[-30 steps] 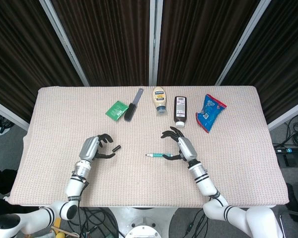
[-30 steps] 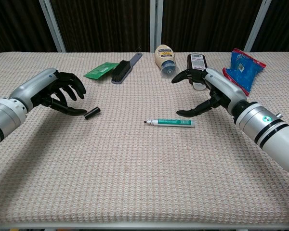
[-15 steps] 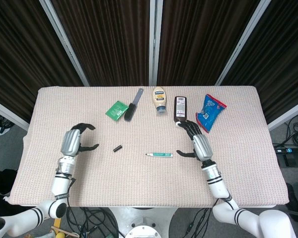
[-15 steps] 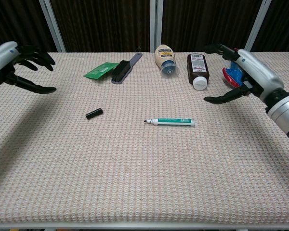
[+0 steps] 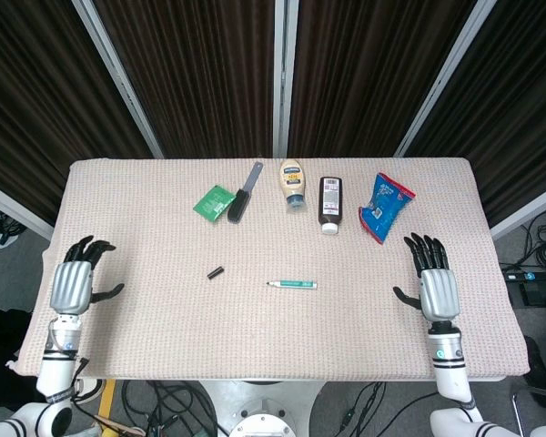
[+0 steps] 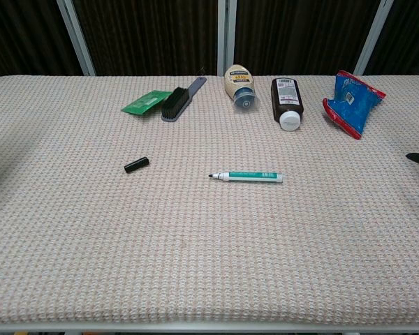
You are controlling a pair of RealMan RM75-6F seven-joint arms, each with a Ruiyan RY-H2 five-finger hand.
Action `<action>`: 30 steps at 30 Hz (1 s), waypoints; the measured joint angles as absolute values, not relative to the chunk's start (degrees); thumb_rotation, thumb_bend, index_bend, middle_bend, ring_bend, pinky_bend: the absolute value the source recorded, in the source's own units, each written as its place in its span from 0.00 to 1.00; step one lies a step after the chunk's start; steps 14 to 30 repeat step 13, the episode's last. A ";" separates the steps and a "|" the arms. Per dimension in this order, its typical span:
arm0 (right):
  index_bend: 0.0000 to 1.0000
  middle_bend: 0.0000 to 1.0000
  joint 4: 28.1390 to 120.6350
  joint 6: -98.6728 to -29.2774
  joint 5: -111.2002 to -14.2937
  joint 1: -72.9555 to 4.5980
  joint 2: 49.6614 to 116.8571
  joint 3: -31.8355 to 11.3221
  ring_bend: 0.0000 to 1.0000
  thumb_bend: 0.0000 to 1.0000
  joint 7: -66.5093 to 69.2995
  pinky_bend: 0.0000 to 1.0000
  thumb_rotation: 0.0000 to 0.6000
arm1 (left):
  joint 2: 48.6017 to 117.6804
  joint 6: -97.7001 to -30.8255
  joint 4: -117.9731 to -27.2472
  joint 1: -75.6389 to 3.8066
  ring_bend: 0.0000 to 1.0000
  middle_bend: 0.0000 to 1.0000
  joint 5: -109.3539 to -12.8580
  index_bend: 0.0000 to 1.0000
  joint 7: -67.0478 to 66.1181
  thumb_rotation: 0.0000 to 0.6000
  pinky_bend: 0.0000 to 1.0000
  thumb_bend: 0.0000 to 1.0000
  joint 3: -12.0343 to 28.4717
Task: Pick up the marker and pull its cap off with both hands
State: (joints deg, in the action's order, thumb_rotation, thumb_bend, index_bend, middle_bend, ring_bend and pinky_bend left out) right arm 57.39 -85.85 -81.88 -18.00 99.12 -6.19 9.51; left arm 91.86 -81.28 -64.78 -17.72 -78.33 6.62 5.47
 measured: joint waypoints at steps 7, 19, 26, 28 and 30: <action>0.08 0.06 62.06 -87.21 -82.04 -15.61 97.10 -5.70 0.00 0.00 6.12 0.00 1.00 | 89.38 -85.51 -64.97 -15.70 0.11 0.23 -83.50 0.28 2.13 1.00 0.16 0.00 2.66; 0.07 0.06 64.15 -86.32 -82.12 -15.23 96.26 -6.16 0.00 0.00 5.24 0.00 1.00 | 88.36 -84.62 -66.59 -16.05 0.11 0.23 -84.21 0.28 1.77 1.00 0.16 0.00 3.12; 0.07 0.06 64.15 -86.32 -82.12 -15.23 96.26 -6.16 0.00 0.00 5.24 0.00 1.00 | 88.36 -84.62 -66.59 -16.05 0.11 0.23 -84.21 0.28 1.77 1.00 0.16 0.00 3.12; 0.07 0.06 64.15 -86.32 -82.12 -15.23 96.26 -6.16 0.00 0.00 5.24 0.00 1.00 | 88.36 -84.62 -66.59 -16.05 0.11 0.23 -84.21 0.28 1.77 1.00 0.16 0.00 3.12; 0.07 0.06 64.15 -86.32 -82.12 -15.23 96.26 -6.16 0.00 0.00 5.24 0.00 1.00 | 88.36 -84.62 -66.59 -16.05 0.11 0.23 -84.21 0.28 1.77 1.00 0.16 0.00 3.12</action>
